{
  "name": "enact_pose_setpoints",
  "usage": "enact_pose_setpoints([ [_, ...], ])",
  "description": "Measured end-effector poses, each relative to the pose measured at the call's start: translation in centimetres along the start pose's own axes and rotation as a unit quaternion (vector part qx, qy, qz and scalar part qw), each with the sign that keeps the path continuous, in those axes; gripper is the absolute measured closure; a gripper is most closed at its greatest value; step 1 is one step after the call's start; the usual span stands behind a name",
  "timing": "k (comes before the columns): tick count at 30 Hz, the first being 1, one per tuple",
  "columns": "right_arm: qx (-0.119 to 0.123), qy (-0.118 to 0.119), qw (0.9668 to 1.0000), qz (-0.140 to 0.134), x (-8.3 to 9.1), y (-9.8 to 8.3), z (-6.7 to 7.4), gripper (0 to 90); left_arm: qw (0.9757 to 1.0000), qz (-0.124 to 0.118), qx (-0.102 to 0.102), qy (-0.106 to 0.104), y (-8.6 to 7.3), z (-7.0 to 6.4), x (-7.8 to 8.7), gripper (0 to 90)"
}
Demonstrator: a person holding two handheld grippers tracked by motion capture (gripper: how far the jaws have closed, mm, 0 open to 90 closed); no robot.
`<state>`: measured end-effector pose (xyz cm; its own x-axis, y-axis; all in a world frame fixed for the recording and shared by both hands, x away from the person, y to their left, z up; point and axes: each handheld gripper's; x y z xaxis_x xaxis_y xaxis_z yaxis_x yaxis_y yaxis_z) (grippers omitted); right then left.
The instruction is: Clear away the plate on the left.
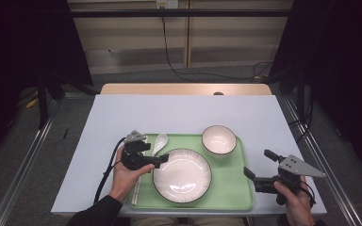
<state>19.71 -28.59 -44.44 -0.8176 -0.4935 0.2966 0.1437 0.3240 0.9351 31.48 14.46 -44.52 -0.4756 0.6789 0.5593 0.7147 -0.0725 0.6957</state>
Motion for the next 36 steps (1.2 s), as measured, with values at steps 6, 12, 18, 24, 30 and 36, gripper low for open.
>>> enact_pose_setpoints([
  [6,-0.001,-0.002,1.0000,0.001,0.1,0.0,0.0,1.7,0.9985,-0.032,-0.008,0.044,-0.1,0.2,1.6,5.7],
  [12,-0.001,-0.002,1.0000,0.000,0.1,0.0,0.0,1.7,0.9932,-0.066,-0.017,0.094,-0.7,0.5,3.1,4.3],
  [18,-0.003,-0.003,1.0000,0.001,0.2,-0.1,0.0,1.7,0.9889,-0.110,-0.017,0.098,-1.4,1.6,4.8,3.3],
  [24,-0.005,-0.007,1.0000,0.001,0.2,-0.1,0.0,1.8,0.9858,-0.121,-0.023,0.115,-2.5,2.5,6.4,2.7],
  [30,-0.005,-0.006,1.0000,0.001,0.4,-0.1,0.0,1.8,0.9840,-0.129,-0.015,0.122,-3.5,3.5,7.8,2.5],
  [36,-0.006,-0.008,1.0000,0.002,0.6,-0.2,0.0,1.9,0.9815,-0.140,-0.012,0.130,-4.6,4.1,9.2,2.3],
])
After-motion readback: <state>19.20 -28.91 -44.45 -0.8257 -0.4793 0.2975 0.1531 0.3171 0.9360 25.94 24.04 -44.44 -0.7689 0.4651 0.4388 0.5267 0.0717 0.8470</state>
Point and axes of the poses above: each handheld gripper's, and its own axes: x roughly backward along the jaws, y roughly out of its top, z roughly to its left, and after that the axes turned 14 degrees about x, right-handed
